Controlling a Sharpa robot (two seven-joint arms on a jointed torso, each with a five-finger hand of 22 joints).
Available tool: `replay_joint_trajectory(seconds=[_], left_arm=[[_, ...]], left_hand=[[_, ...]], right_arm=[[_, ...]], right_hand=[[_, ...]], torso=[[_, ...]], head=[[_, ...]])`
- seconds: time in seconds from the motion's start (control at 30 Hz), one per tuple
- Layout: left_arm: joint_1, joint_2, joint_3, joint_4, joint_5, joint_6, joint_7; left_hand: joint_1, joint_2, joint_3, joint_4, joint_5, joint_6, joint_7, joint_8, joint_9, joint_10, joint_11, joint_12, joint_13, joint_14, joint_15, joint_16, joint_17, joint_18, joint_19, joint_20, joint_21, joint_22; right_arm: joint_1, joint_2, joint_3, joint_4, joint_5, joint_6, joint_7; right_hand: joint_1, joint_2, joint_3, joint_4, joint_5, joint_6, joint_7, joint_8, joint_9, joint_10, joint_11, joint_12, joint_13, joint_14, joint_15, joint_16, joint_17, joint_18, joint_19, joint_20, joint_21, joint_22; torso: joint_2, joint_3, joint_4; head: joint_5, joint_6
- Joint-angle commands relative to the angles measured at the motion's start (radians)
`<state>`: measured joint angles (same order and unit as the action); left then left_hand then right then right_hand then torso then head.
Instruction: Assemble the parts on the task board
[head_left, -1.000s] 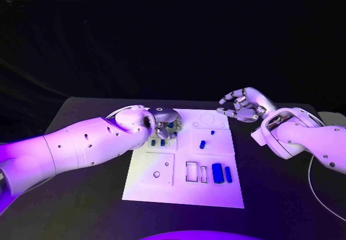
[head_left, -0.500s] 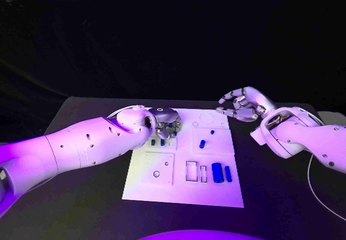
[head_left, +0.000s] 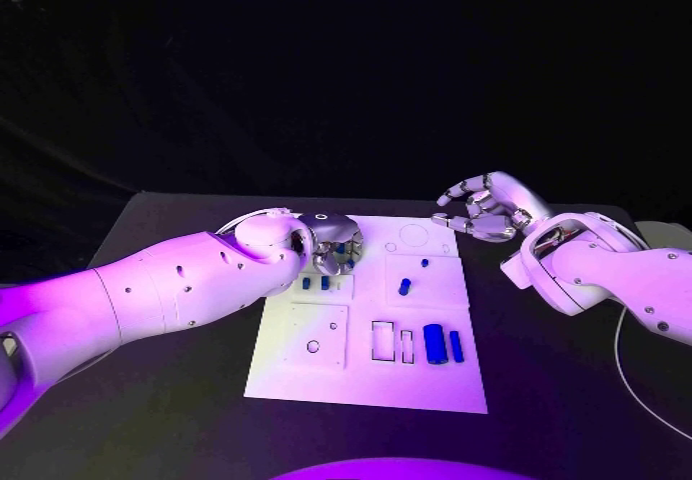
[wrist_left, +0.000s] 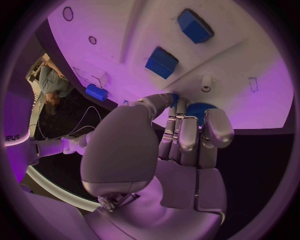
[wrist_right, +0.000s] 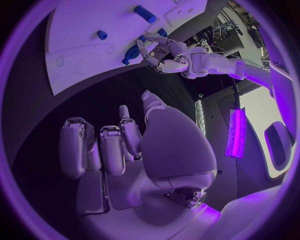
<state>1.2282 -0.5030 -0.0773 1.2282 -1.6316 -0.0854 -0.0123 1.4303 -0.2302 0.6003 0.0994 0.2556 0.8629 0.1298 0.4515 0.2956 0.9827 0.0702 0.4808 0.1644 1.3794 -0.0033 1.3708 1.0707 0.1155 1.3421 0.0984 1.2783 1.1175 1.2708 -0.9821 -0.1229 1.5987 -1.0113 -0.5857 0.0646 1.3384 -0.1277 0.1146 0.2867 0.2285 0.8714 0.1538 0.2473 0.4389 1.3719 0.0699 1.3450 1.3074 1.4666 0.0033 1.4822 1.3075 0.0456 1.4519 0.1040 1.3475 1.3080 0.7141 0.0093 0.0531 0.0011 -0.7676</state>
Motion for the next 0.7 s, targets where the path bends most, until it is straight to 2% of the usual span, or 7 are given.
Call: replay_joint_trajectory(seconds=[0.03,0.3,0.47,0.63,0.7], left_arm=[[-0.007,0.0,-0.004,-0.001,0.002,-0.001,0.01],[-0.008,-0.016,-0.003,0.015,0.018,-0.046,0.018],[-0.008,-0.033,0.005,0.036,0.026,-0.077,0.021],[-0.008,-0.053,0.018,0.061,0.035,-0.101,0.022],[-0.008,-0.068,0.03,0.081,0.046,-0.118,0.024]], left_hand=[[-0.002,0.008,0.008,-0.006,-0.004,0.013,0.001,-0.008,-0.002,0.015,0.0,-0.017,-0.006,0.007,0.001,0.004,-0.002,-0.016,0.004,-0.001,0.004,0.003],[-0.012,0.006,0.014,-0.014,-0.003,0.026,0.005,-0.023,-0.004,0.035,0.003,-0.053,-0.021,0.008,0.003,0.005,-0.01,-0.017,0.004,0.001,0.006,0.005],[-0.017,0.004,0.014,-0.016,-0.004,0.03,0.007,-0.029,-0.005,0.044,0.005,-0.064,-0.025,0.01,0.005,0.007,-0.01,-0.018,0.007,0.002,0.01,0.01],[-0.02,0.003,0.014,-0.018,-0.004,0.034,0.008,-0.032,-0.005,0.051,0.005,-0.071,-0.027,0.011,0.005,0.008,-0.011,-0.019,0.009,0.003,0.013,0.015],[-0.021,0.002,0.014,-0.018,-0.004,0.035,0.008,-0.033,-0.005,0.052,0.006,-0.074,-0.028,0.012,0.005,0.008,-0.01,-0.019,0.009,0.003,0.013,0.014]], right_arm=[[-0.001,0.001,0.0,0.002,-0.004,0.009,0.006],[-0.001,0.001,0.0,0.001,-0.004,0.008,0.007],[-0.001,0.001,0.0,0.0,-0.004,0.007,0.007],[-0.001,0.001,0.0,-0.001,-0.004,0.006,0.008],[-0.001,0.0,0.0,-0.002,-0.004,0.005,0.008]], right_hand=[[-0.008,0.002,-0.004,0.001,0.005,-0.007,-0.001,0.007,0.001,-0.006,0.0,-0.002,0.027,0.049,-0.008,-0.003,0.022,0.01,-0.005,-0.003,-0.003,0.115],[-0.008,0.002,-0.004,0.001,0.005,-0.007,-0.001,0.007,0.001,-0.006,0.0,-0.002,0.027,0.049,-0.008,-0.003,0.022,0.01,-0.005,-0.003,-0.003,0.115],[-0.008,0.002,-0.004,0.001,0.005,-0.007,-0.001,0.007,0.001,-0.006,0.0,-0.002,0.027,0.049,-0.008,-0.003,0.022,0.01,-0.005,-0.003,-0.003,0.115],[-0.008,0.002,-0.004,0.001,0.005,-0.007,-0.001,0.007,0.001,-0.006,0.0,-0.002,0.027,0.049,-0.008,-0.003,0.022,0.01,-0.005,-0.003,-0.003,0.115],[-0.008,0.002,-0.004,0.001,0.005,-0.007,-0.001,0.007,0.001,-0.006,0.0,-0.002,0.027,0.049,-0.008,-0.003,0.022,0.01,-0.005,-0.003,-0.003,0.115]], torso=[[0.0,0.0003,0.0003],[-0.001,-0.0002,0.0002],[-0.001,-0.0003,0.0004],[-0.002,0.0003,0.0015],[-0.002,0.0004,0.0022]], head=[[-0.001,-0.002],[-0.003,0.002],[-0.005,0.005],[-0.004,0.009],[-0.004,0.012]])
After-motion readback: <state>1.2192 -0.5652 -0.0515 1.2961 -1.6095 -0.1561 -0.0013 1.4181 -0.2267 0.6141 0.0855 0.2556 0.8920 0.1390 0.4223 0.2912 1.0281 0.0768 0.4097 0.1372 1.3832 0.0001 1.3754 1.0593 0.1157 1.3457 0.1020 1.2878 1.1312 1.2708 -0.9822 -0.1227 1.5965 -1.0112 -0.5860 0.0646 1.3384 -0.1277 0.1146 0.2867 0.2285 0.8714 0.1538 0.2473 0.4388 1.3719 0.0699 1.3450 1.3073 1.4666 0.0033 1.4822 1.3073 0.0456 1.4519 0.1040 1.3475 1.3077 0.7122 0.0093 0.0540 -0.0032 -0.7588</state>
